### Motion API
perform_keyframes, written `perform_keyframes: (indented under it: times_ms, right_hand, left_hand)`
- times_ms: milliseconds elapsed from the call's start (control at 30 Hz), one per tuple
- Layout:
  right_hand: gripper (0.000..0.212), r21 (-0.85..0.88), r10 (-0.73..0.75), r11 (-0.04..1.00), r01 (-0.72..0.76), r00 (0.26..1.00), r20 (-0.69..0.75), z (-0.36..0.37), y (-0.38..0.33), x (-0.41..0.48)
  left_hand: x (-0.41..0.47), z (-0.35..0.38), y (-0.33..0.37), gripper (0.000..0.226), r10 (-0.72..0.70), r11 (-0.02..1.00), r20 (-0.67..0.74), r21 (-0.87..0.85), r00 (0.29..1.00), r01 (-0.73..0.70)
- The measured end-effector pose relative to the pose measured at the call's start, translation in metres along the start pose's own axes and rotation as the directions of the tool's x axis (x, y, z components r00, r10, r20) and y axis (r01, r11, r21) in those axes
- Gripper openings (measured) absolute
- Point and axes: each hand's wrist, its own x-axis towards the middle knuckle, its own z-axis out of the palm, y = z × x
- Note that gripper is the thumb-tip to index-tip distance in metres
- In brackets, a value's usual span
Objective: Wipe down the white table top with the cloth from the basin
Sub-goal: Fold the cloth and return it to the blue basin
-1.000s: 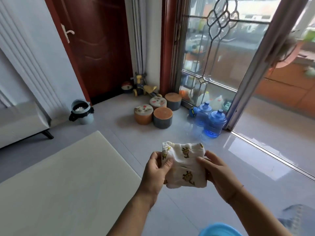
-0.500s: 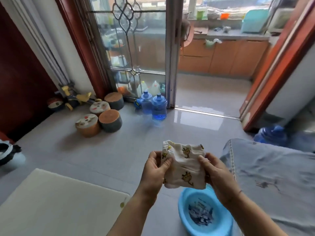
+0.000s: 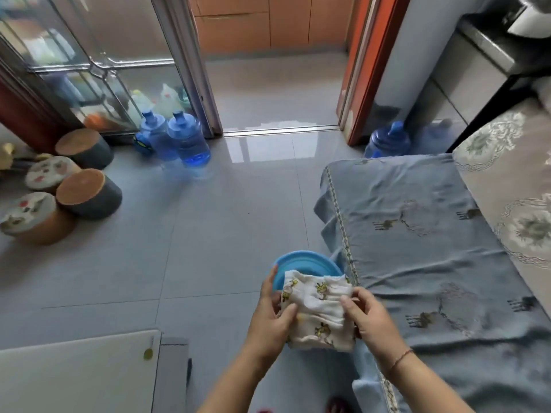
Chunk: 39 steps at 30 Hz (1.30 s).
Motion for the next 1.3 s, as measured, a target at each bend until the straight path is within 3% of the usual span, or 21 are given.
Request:
perform_keyframes:
  times_ms: [100, 267, 367, 533, 733, 900, 967, 1033, 1133, 1233, 1300]
  right_hand:
    - [0.007, -0.093, 0.065, 0.994, -0.062, 0.998, 0.027, -0.024, 0.047, 0.029]
    - [0.018, -0.211, 0.171, 0.967, -0.145, 0.979, 0.114, -0.054, 0.141, 0.072]
    - [0.039, -0.3, 0.232, 0.936, -0.187, 0.965, 0.124, -0.066, 0.2, 0.092]
    - [0.091, -0.493, 0.268, 0.853, -0.172, 0.955, 0.129, -0.073, 0.304, 0.128]
    - [0.071, -0.698, 0.222, 0.715, -0.041, 0.96, 0.171, -0.068, 0.395, 0.165]
    - [0.071, -0.832, 0.137, 0.554, 0.035, 0.982, 0.132, -0.073, 0.428, 0.175]
    - [0.071, -0.885, 0.102, 0.461, 0.061, 0.987, 0.121, -0.074, 0.434, 0.175]
    - [0.067, -0.936, 0.031, 0.342, 0.083, 0.995, 0.099, -0.074, 0.437, 0.175]
    - [0.065, -0.963, -0.106, 0.252, 0.098, 0.992, 0.073, -0.072, 0.439, 0.179]
    - [0.073, -0.949, -0.104, 0.155, 0.274, 0.96, 0.26, -0.068, 0.44, 0.185]
    - [0.071, -0.925, -0.039, 0.108, 0.364, 0.931, 0.362, -0.067, 0.44, 0.19]
  left_hand:
    - [0.029, 0.02, -0.051, 0.069, -0.052, 0.991, 0.021, 0.128, 0.998, 0.049]
    - [0.066, 0.035, -0.155, 0.06, -0.095, 0.935, 0.022, 0.344, 0.995, 0.081]
    - [0.083, 0.04, -0.223, 0.062, -0.149, 0.899, 0.024, 0.421, 0.989, 0.125]
    - [0.114, 0.046, -0.333, 0.07, -0.213, 0.8, 0.035, 0.581, 0.976, 0.154]
    - [0.146, 0.047, -0.424, 0.073, -0.206, 0.652, -0.107, 0.726, 0.973, 0.218]
    - [0.159, 0.056, -0.45, 0.075, -0.151, 0.54, -0.093, 0.826, 0.984, 0.161]
    - [0.163, 0.057, -0.453, 0.072, -0.117, 0.442, -0.088, 0.888, 0.989, 0.131]
    - [0.165, 0.055, -0.455, 0.068, -0.046, 0.278, -0.091, 0.955, 0.995, 0.1]
    - [0.165, 0.051, -0.462, 0.065, 0.053, 0.162, -0.032, 0.986, 0.998, 0.024]
    - [0.169, 0.047, -0.47, 0.071, 0.063, 0.086, 0.138, 0.986, 0.988, -0.143]
    - [0.175, 0.043, -0.476, 0.064, 0.019, 0.095, 0.221, 0.971, 0.975, -0.221]
